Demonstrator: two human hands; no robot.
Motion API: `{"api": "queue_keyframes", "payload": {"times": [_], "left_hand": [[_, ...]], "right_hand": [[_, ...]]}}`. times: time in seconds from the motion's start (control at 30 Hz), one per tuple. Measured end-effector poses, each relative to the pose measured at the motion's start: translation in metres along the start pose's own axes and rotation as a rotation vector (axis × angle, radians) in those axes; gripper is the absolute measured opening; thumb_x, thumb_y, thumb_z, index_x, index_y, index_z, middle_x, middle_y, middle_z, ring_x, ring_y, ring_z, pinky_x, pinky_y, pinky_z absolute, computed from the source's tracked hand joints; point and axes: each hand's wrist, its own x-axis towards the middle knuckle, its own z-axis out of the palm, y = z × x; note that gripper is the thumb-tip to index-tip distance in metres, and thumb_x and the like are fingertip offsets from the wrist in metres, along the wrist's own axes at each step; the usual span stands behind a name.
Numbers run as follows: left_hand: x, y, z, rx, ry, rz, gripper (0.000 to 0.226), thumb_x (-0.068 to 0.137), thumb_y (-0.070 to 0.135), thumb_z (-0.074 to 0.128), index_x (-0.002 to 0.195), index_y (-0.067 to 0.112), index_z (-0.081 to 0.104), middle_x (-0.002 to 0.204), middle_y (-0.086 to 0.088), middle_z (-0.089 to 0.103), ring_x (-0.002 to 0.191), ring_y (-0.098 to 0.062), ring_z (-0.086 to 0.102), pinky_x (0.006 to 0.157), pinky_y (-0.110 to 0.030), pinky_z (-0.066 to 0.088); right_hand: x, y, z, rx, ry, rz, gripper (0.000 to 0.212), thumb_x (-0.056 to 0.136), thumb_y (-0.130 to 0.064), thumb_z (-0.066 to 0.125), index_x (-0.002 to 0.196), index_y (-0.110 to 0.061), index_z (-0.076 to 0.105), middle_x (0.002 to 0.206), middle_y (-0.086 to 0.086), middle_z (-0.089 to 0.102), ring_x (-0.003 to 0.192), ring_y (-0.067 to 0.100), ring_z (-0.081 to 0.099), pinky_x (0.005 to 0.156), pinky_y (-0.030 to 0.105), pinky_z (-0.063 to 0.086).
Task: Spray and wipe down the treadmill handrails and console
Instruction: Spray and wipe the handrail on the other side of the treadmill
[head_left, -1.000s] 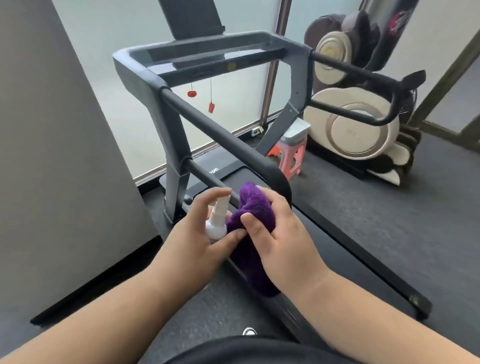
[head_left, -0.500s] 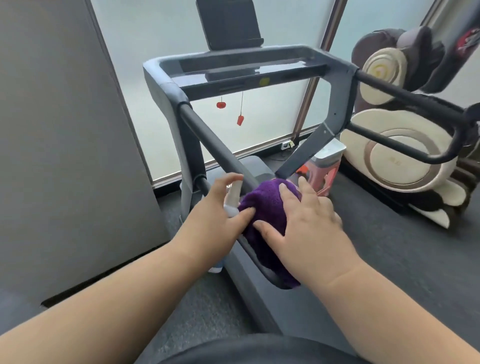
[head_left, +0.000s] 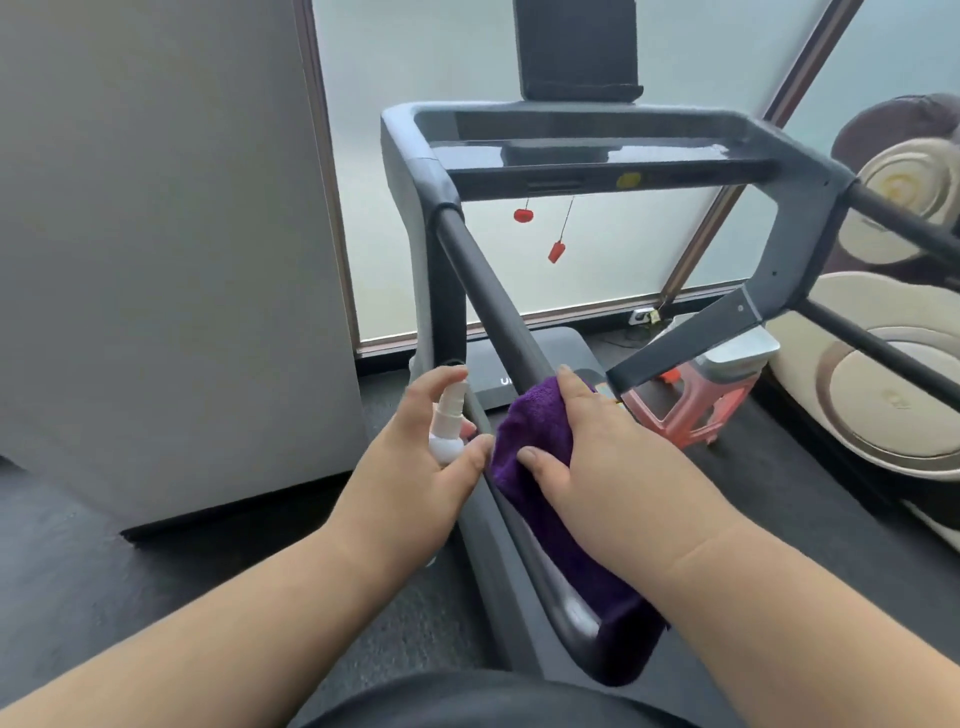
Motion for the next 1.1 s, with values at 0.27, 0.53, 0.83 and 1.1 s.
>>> {"api": "queue_keyframes", "payload": {"times": [0.27, 0.53, 0.83, 1.1], "left_hand": [[0.030, -0.035, -0.031, -0.033, 0.035, 0.012, 0.062, 0.090, 0.037, 0.070, 0.128, 0.068, 0.032, 0.102, 0.027, 0.059, 0.078, -0.003, 0.063, 0.067, -0.020, 0.043], [0.090, -0.060, -0.083, -0.074, -0.084, 0.059, 0.058, 0.090, 0.042, 0.067, 0.125, 0.071, 0.032, 0.099, 0.027, 0.060, 0.077, -0.001, 0.063, 0.069, -0.023, 0.044], [0.133, -0.093, -0.120, -0.116, -0.222, 0.128, 0.057, 0.090, 0.043, 0.066, 0.129, 0.068, 0.032, 0.097, 0.025, 0.060, 0.079, -0.004, 0.062, 0.071, -0.027, 0.047], [0.149, -0.096, -0.121, -0.166, -0.343, 0.162, 0.059, 0.077, 0.063, 0.057, 0.131, 0.068, 0.032, 0.100, 0.025, 0.060, 0.080, -0.005, 0.064, 0.069, -0.025, 0.049]], "right_hand": [[0.104, -0.034, -0.008, -0.068, 0.016, 0.112, 0.072, 0.092, -0.062, 0.046, 0.147, -0.023, 0.024, 0.119, 0.008, 0.062, 0.100, 0.034, 0.061, 0.071, 0.037, 0.039], [0.211, -0.080, -0.004, -0.176, 0.089, 0.147, 0.069, 0.090, -0.058, 0.051, 0.142, -0.019, 0.029, 0.122, 0.011, 0.061, 0.106, 0.036, 0.060, 0.074, 0.040, 0.040], [0.181, -0.081, -0.017, -0.035, 0.053, 0.348, 0.075, 0.084, -0.064, 0.055, 0.146, -0.030, 0.028, 0.127, 0.004, 0.061, 0.108, 0.032, 0.060, 0.092, 0.043, 0.049], [0.164, -0.100, -0.006, -0.137, 0.084, 0.489, 0.077, 0.071, -0.082, 0.052, 0.122, -0.024, 0.052, 0.114, 0.003, 0.062, 0.104, 0.028, 0.060, 0.087, 0.041, 0.052]]}}
